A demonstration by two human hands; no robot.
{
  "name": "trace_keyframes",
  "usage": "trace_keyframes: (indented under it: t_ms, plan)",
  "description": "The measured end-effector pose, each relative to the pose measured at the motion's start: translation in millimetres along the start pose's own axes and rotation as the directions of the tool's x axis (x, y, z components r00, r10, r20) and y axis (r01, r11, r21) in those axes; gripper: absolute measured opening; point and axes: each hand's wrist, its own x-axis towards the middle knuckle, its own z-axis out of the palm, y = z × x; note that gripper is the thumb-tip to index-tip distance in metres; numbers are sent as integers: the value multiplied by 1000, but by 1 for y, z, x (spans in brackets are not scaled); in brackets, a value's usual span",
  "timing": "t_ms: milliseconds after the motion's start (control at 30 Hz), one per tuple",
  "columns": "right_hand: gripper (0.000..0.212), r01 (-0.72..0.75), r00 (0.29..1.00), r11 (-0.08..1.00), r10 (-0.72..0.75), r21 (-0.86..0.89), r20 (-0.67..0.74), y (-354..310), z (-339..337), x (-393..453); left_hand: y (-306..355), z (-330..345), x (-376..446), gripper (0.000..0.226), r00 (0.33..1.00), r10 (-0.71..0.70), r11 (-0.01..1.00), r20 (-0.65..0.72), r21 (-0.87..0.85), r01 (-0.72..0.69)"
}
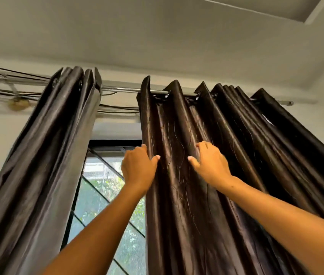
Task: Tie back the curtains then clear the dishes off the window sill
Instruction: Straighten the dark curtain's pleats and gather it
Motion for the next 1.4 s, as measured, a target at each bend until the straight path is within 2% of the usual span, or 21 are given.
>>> trace_keyframes:
  t_ms: [100, 233, 300, 400, 500, 567, 633, 667, 700, 767, 867, 1000, 1100, 1133, 1167, 1200, 1233, 1267, 1333, 1400]
  plan:
    - [52, -121, 992, 991, 118, 62, 54, -2, 15, 28, -1, 15, 30, 33, 999, -28, 991, -23, -134, 25]
    - [62, -273, 961, 951, 262, 142, 94, 4, 29, 57, 3, 20, 54, 33, 994, -104, 963, -33, -254, 92]
    - [62, -316, 946, 935, 298, 162, 127, 9, 32, 66, 4, 21, 64, 24, 988, -146, 940, -56, -318, 121]
    - [31, -316, 943, 930, 288, 186, 165, 19, 35, 76, 6, 29, 75, 20, 983, -166, 927, -74, -351, 130]
    - [19, -348, 937, 898, 328, 269, 118, 28, 37, 82, 9, 37, 76, 7, 984, -162, 929, -75, -348, 126]
    - [14, -351, 935, 858, 345, 375, 85, 29, 37, 86, 11, 40, 76, 17, 984, -145, 940, -102, -326, 105]
    - [23, -290, 956, 839, 274, 461, 102, 16, 36, 92, 12, 42, 79, 17, 986, -128, 934, -104, -348, 85]
    - [24, -220, 975, 848, 193, 482, 105, 4, 38, 96, 13, 44, 83, 7, 988, -130, 920, -86, -382, 88]
    - [24, -137, 990, 860, 107, 492, 88, -11, 37, 98, 14, 45, 89, 6, 987, -141, 897, -72, -430, 96]
    - [17, 9, 999, 848, -32, 530, 33, -43, 40, 104, 16, 47, 105, 18, 983, -173, 849, -54, -515, 121]
    - [17, 103, 987, 818, -153, 567, 42, -64, 46, 109, 17, 41, 128, 27, 969, -243, 811, -41, -556, 180]
    - [26, 149, 945, 833, -278, 534, 170, -52, 48, 110, 19, 34, 134, 26, 962, -272, 842, 41, -473, 258]
    - [26, 243, 870, 827, -417, 506, 263, -33, 47, 111, 25, 45, 135, 20, 972, -235, 927, -30, -307, 215]
    - [28, 234, 885, 833, -397, 502, 245, -25, 45, 112, 28, 49, 135, 19, 978, -203, 948, -56, -261, 181]
    - [28, 221, 929, 869, -326, 443, 174, -14, 44, 117, 31, 52, 135, 18, 983, -170, 962, -69, -228, 151]
    - [29, 198, 973, 933, -225, 302, 59, -2, 44, 125, 33, 56, 136, 17, 987, -143, 971, -77, -205, 125]
    - [32, 124, 992, 988, -121, 92, -42, 9, 44, 133, 34, 60, 137, 16, 989, -121, 977, -85, -185, 104]
    - [37, 20, 997, 998, -25, -68, -78, 21, 44, 140, 35, 63, 137, 15, 991, -107, 981, -86, -173, 91]
    - [55, -192, 981, 972, 195, -136, 4, 39, 46, 152, 35, 69, 138, 12, 993, -96, 983, -73, -165, 83]
    - [68, -329, 939, 941, 335, -80, 76, 50, 48, 160, 33, 75, 140, 8, 994, -91, 981, -60, -175, 80]
